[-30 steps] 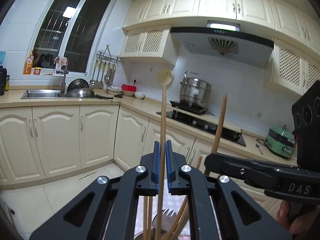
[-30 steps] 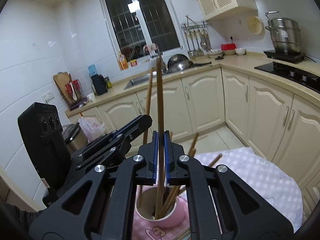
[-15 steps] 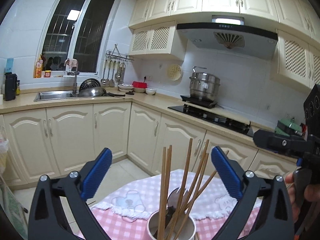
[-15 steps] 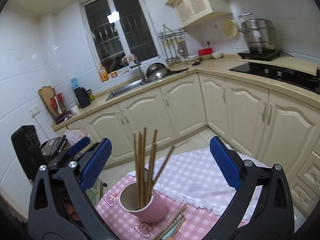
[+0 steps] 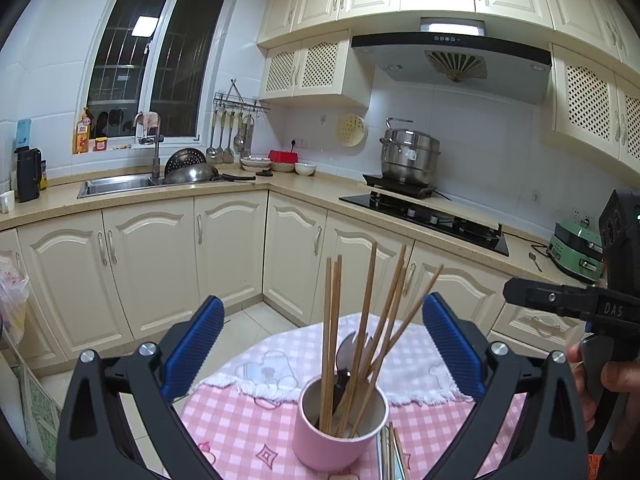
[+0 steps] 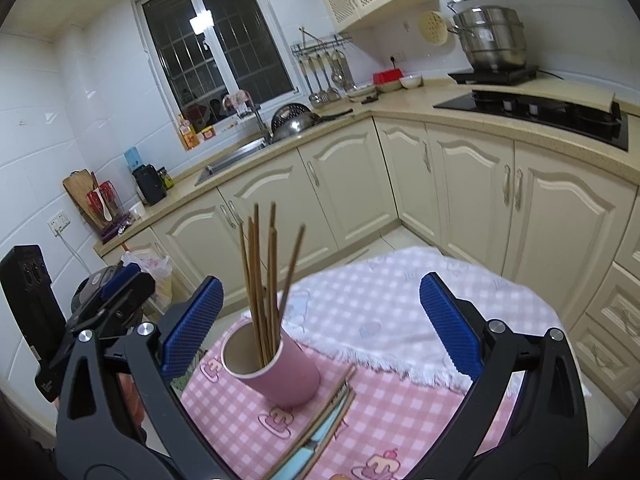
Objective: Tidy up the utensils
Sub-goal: 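Move both open tools back down toward the remaining chopsticks and blue knife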
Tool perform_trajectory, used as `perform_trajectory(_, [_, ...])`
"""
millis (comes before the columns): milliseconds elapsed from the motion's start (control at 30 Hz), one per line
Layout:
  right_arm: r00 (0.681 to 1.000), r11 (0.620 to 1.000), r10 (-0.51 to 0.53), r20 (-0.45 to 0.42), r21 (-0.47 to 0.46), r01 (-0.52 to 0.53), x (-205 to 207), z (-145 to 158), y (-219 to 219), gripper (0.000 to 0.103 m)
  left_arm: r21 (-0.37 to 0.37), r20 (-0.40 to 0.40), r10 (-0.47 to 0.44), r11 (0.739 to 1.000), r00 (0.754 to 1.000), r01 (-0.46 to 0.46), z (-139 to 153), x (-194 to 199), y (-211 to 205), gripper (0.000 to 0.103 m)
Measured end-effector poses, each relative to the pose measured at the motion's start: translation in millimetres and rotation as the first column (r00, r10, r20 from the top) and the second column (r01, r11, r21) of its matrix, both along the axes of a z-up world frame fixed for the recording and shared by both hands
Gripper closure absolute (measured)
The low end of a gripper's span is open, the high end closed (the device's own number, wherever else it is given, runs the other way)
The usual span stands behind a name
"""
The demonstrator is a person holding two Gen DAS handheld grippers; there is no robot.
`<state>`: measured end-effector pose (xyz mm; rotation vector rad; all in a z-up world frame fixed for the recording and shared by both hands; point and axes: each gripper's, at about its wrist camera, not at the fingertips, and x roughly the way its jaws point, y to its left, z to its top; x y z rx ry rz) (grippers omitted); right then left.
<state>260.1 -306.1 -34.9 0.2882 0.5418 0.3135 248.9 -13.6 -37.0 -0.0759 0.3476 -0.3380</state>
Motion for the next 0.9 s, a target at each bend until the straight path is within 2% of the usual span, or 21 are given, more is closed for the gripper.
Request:
perform_trajectory(267, [0.998, 1.000, -0.017, -0.056, 0.010, 0.018, -8, -17, -7, 0.006, 0.010, -0.038, 0.006, 1.000, 0.999, -0.005, -10, -8, -1, 0.006])
perform_trajectory(467, [0.994, 0.999, -0.032, -0.105, 0.001, 0.032, -15, -28, -10, 0.006, 0.045, -0.053, 0.001, 0.999, 0.999, 0.001, -20, -15, -6, 0.006])
perform_trajectory(633, [0.980, 0.998, -0.055, -0.193, -0.027, 0.051, -19, -49, -10, 0.006, 0.063, -0.079, -0.004, 0.998, 0.997, 0.009, -33, -19, -9, 0.006])
perform_trajectory(900, [0.934, 0.997, -0.045, -0.353, -0.078, 0.018, -32, -104, 4, 0.006, 0.116, -0.142, -0.012, 0.993, 0.990, 0.028, -60, -25, -17, 0.006])
